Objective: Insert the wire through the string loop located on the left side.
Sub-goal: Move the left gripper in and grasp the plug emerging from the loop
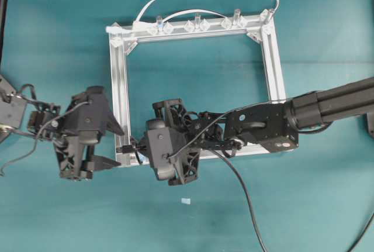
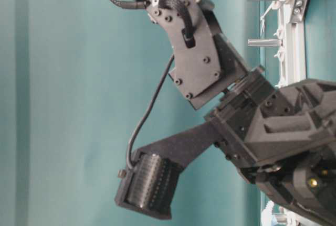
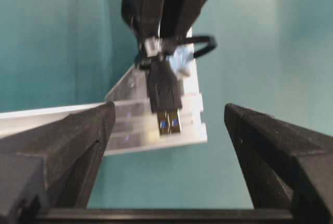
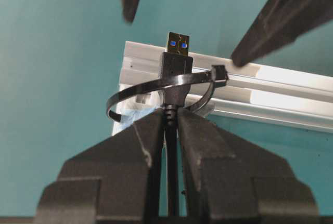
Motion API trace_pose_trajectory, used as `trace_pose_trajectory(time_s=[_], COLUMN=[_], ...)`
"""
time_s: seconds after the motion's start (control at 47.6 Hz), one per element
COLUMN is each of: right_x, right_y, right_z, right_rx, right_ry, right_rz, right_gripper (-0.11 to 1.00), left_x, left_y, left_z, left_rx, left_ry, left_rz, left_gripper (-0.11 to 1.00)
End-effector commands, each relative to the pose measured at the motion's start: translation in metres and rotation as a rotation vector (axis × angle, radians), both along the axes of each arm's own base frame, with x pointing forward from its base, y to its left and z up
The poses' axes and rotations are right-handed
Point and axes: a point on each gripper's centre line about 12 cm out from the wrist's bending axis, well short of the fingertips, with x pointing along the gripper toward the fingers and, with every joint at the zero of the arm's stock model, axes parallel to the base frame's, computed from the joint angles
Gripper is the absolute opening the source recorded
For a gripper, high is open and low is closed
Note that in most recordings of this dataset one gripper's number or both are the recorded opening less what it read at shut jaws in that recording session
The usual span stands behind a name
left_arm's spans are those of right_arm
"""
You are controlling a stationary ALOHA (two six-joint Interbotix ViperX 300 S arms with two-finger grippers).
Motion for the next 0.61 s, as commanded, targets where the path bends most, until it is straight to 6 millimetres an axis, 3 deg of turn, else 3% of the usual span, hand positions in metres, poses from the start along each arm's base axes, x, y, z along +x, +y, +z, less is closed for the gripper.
trace_pose_trajectory(time_s=[0.0, 0.252, 0.589], right_x=[0.006, 0.006, 0.006], right_y=[0.000, 0.000, 0.000], right_z=[0.021, 0.021, 0.021], right_rx=[0.001, 0.002, 0.001], right_ry=[-0.058, -0.058, -0.058], right_rz=[0.000, -0.001, 0.000], right_gripper=[0.10, 0.10, 0.10], left_x=[0.012, 0.020, 0.015], left_y=[-0.004, -0.006, -0.005], left_z=[0.005, -0.007, -0.016], left_rx=[-0.013, -0.016, -0.032], left_ry=[-0.033, -0.009, 0.027], left_rz=[0.003, 0.014, 0.040], left_gripper=[0.89, 0.89, 0.84])
